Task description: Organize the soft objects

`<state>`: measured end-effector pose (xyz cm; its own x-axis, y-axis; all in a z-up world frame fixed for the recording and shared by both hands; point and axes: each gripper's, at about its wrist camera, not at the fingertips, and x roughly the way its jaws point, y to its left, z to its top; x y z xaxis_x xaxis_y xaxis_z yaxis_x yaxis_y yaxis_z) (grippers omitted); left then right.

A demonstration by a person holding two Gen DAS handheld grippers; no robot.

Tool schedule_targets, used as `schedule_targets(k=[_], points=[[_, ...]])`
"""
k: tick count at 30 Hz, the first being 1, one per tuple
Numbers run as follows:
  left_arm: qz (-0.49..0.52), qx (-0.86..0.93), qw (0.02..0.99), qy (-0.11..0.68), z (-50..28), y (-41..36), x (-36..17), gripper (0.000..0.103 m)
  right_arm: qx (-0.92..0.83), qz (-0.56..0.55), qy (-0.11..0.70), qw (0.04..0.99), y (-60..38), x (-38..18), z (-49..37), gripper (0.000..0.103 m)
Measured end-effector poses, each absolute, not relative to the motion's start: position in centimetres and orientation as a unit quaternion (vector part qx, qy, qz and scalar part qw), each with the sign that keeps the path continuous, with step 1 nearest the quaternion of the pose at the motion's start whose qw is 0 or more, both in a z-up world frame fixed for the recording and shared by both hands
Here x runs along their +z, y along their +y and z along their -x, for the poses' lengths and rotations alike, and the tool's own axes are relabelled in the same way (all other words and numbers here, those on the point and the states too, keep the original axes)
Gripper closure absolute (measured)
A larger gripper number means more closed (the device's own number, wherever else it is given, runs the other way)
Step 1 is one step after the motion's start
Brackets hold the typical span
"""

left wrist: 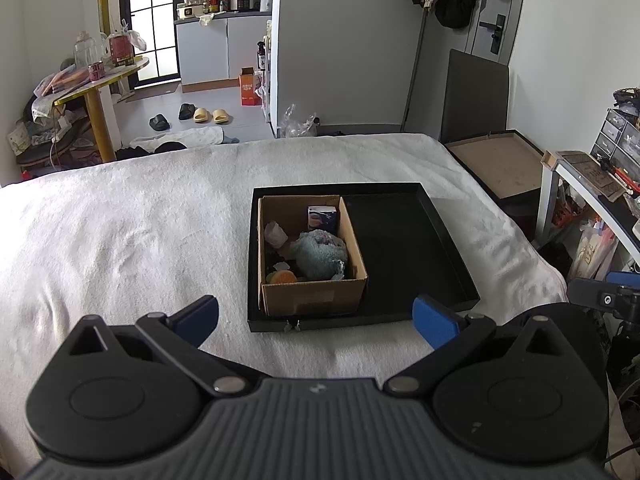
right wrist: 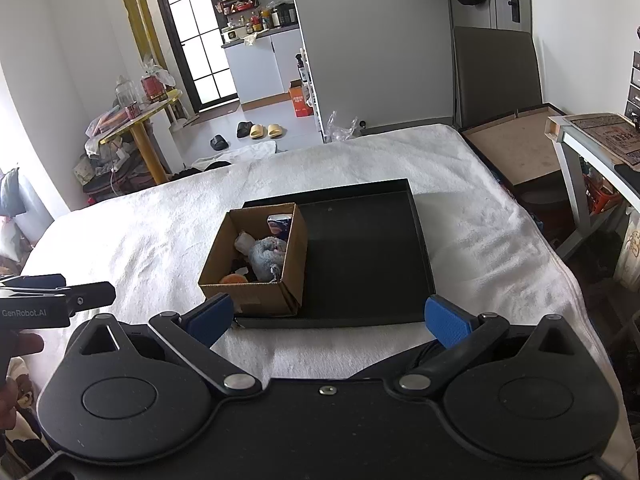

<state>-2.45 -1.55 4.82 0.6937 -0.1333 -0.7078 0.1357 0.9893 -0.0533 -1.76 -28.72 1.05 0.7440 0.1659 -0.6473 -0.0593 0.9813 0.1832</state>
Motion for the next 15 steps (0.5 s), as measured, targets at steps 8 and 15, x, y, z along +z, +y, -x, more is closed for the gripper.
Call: schedule_targets(k=[8,15], points=[[-0.001,-0.074,0.919,0.386,2.46,-1.45,4.63,0.001,0.059,-0.073,0.354,0.931,-28.7,0.9,1.79,0.0],[-0.001,-0.077,0.919,0.387,2.34,-1.53,4.5,0.001,0.059,-0.071,0.355,0.93,-28.74,0.61,1.81,0.0]])
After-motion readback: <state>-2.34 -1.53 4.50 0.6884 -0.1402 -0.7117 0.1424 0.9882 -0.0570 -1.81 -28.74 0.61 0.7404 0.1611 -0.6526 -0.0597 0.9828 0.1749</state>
